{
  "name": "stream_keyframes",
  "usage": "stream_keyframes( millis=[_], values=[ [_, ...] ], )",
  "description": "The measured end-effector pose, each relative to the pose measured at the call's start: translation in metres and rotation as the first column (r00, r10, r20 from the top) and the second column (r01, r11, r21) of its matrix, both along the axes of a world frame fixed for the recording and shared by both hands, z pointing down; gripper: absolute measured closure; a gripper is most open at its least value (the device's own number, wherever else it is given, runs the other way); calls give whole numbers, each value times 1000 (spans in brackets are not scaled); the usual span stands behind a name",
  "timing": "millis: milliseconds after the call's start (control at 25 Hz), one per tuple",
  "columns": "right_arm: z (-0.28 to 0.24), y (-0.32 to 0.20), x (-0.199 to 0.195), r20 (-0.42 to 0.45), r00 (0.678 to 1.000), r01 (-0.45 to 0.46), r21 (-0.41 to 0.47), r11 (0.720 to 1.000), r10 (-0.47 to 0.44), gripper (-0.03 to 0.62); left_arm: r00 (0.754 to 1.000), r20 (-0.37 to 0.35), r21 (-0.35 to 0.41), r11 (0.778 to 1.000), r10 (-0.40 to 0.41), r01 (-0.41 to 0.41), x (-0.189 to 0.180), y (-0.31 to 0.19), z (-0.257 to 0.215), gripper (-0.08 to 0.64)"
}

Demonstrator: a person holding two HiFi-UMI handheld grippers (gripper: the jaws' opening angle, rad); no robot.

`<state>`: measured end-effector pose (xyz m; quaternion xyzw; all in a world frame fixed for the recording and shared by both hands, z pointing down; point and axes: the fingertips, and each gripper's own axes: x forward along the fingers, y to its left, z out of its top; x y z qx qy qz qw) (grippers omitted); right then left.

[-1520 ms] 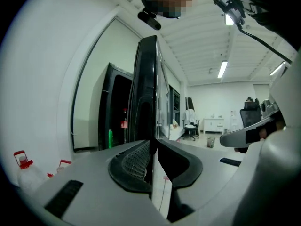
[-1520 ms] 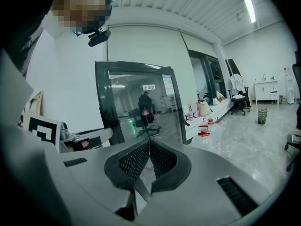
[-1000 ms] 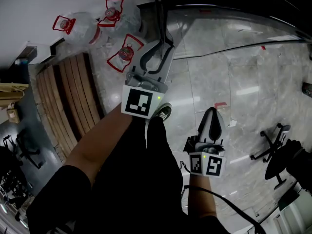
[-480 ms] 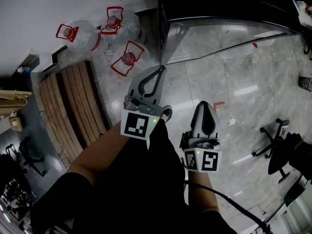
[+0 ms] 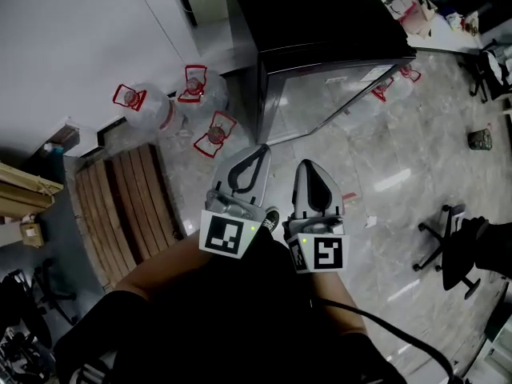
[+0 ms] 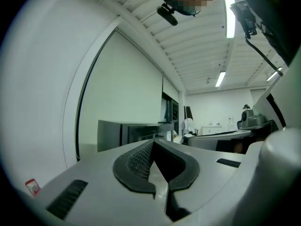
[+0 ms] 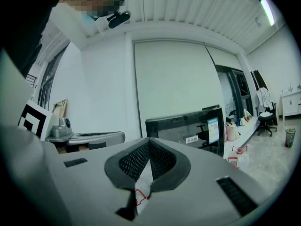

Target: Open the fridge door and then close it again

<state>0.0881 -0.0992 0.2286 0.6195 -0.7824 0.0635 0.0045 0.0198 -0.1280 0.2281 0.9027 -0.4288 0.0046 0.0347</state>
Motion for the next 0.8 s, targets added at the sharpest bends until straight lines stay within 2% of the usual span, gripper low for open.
stream_keyframes(
  millis=[280,800],
  values=[
    [-62,19,-13,-29,999,21,78,997,-19,577,1000,5,51,998,24,-24,-3,27,-59,554],
    [-97,32,-5,-49,998,-22,139,990,29,577,998,-14,95,993,69,-67,3,37,-91,554]
  ],
)
